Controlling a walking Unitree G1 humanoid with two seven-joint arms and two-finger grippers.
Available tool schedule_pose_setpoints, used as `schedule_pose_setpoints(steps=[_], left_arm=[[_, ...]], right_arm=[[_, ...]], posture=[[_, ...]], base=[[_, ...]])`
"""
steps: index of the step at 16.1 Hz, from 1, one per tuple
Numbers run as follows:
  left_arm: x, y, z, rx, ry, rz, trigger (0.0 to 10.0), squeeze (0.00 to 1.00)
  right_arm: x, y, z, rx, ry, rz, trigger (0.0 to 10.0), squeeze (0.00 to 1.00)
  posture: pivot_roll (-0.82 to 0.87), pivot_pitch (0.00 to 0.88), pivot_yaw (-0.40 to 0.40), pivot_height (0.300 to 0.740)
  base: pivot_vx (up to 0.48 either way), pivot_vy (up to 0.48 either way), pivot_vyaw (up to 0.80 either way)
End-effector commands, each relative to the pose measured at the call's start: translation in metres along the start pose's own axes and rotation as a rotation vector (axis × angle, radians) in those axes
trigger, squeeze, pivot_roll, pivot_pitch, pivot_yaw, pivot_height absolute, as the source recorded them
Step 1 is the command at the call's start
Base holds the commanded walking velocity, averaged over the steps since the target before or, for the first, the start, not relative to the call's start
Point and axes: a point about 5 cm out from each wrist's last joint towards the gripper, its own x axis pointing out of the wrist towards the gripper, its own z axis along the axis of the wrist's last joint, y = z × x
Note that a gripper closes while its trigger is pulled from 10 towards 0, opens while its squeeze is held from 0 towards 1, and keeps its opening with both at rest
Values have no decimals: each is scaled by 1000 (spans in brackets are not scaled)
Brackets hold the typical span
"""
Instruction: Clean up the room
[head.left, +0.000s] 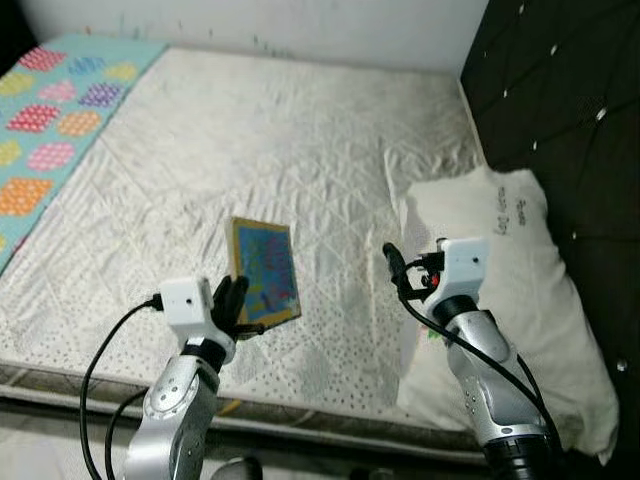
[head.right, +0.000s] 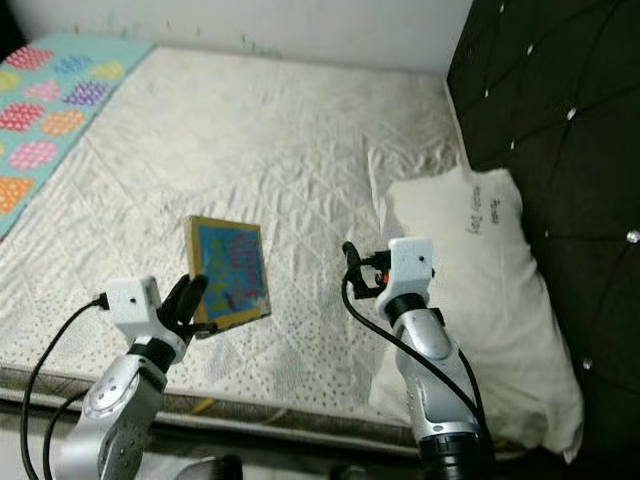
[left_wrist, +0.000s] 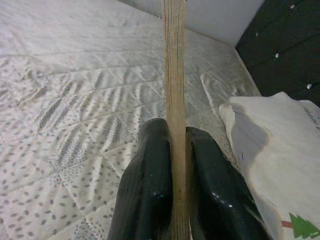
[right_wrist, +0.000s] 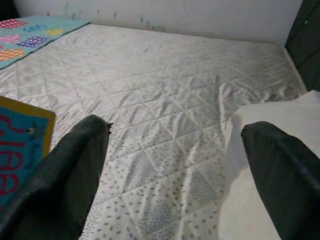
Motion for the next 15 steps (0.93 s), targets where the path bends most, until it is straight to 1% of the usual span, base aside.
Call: schedule_pose_setpoints(steps=[1, 3, 5, 9, 11, 15], left_arm=[[-1, -2, 10, 13, -38, -13, 10000, 0], [-2, 3, 13, 46, -45, 7, 10000, 0], [-2, 7, 14, 49, -33, 31, 10000, 0], [-2, 5, 14, 46, -37, 42, 10000, 0], [-3, 6, 13, 47, -34, 49, 10000, 0], [-3, 7, 13, 51, -30, 57, 10000, 0]], right_arm=[[-4, 3, -4, 2, 19, 5, 10000, 0], [-7, 5, -7, 9, 28, 10, 10000, 0], [-8, 6, -5, -1, 27, 21, 10000, 0], [-5, 3, -1, -16, 25, 43, 10000, 0], [-6, 1, -3, -17, 34, 47, 10000, 0], [-9, 6, -5, -11, 43, 62, 10000, 0]], posture=[[88, 231, -21, 740], [91, 230, -18, 740], [87, 224, -23, 740], [87, 225, -37, 736], [89, 225, -40, 716], [86, 229, -41, 666]], base=[[0, 0, 0], [0, 0, 0], [0, 0, 0], [0, 0, 0], [0, 0, 0], [0, 0, 0]])
